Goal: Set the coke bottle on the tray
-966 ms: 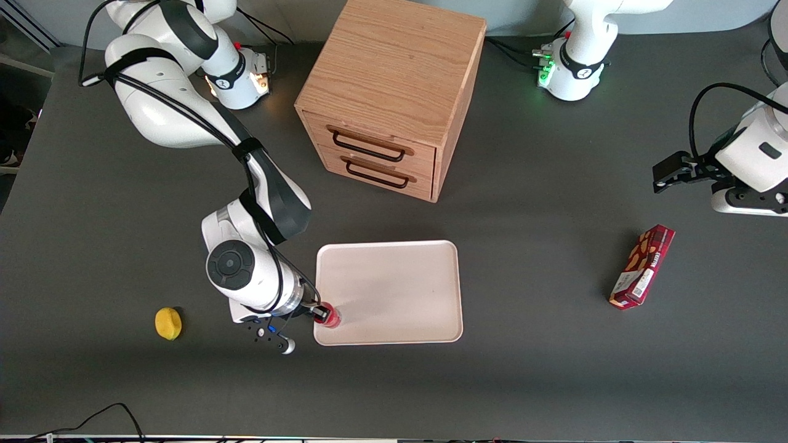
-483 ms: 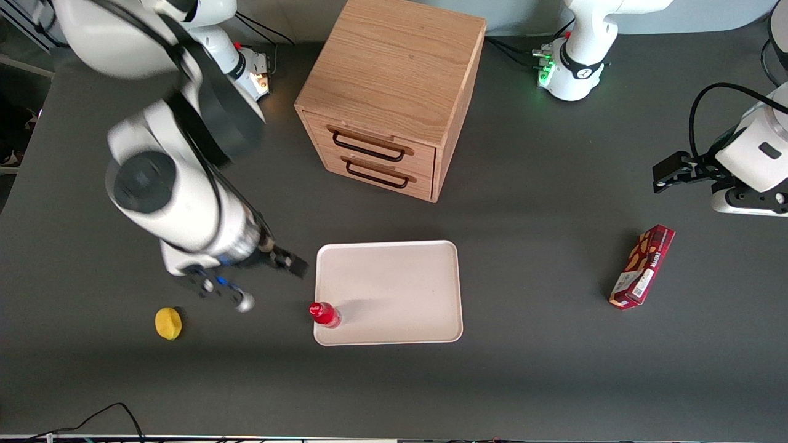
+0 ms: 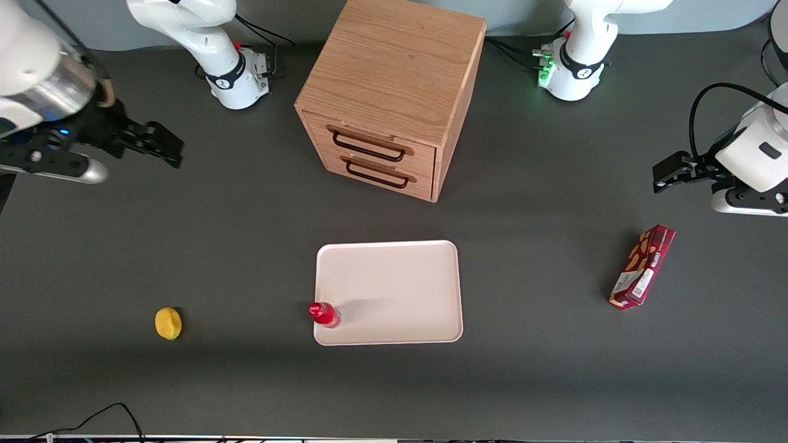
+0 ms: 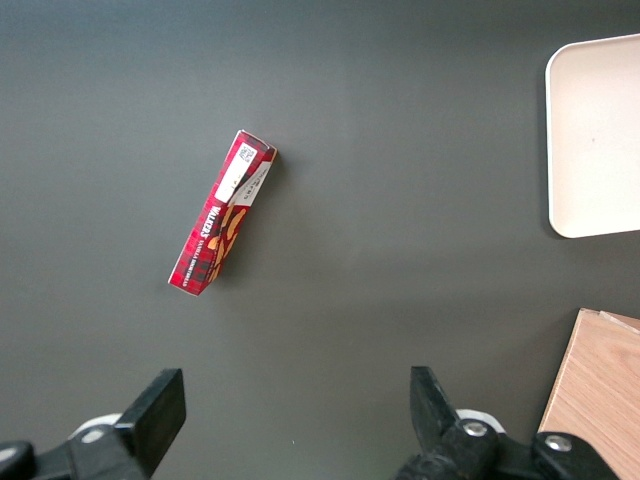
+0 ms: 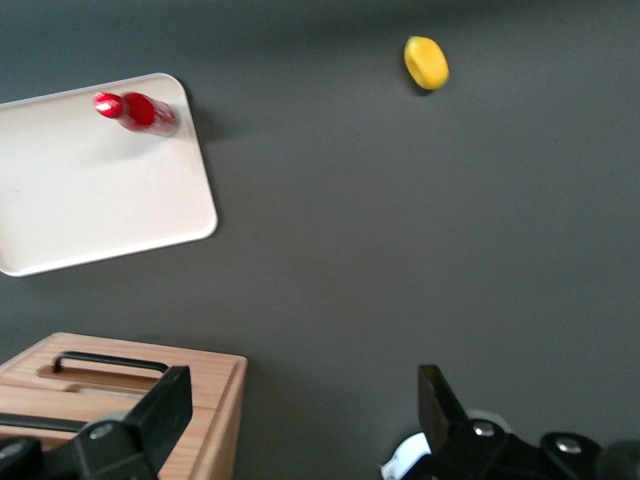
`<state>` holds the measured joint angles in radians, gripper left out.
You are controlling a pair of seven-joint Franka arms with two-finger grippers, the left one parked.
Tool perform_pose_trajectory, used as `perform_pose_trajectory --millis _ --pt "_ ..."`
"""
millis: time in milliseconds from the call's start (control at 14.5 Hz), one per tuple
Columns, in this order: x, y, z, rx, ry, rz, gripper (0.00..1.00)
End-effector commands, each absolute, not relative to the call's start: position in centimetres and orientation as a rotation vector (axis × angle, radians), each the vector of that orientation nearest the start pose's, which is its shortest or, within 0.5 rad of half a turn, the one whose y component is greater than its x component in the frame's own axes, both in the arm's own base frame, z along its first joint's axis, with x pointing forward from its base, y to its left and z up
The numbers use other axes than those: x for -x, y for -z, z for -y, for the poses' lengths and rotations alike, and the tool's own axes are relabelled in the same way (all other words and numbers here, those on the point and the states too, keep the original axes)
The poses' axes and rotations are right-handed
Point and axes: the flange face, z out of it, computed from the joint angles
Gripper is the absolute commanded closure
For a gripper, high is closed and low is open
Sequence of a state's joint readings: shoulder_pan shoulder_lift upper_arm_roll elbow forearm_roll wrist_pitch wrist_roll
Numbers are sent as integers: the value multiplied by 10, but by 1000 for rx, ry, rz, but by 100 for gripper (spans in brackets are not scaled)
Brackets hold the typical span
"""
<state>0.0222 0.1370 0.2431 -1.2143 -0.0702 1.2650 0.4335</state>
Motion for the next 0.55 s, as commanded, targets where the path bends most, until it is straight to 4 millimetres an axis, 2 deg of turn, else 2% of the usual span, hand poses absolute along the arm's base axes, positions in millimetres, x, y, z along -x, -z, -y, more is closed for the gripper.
perform_pose_trajectory --millis 0,69,138,483 --pt "-497 -659 -79 3181 -49 -244 0" --pt "-486 -648 -68 3176 -11 -237 0" --pt "-480 -645 -65 3169 16 -211 0" --pt "-494 -658 -63 3154 10 -233 0"
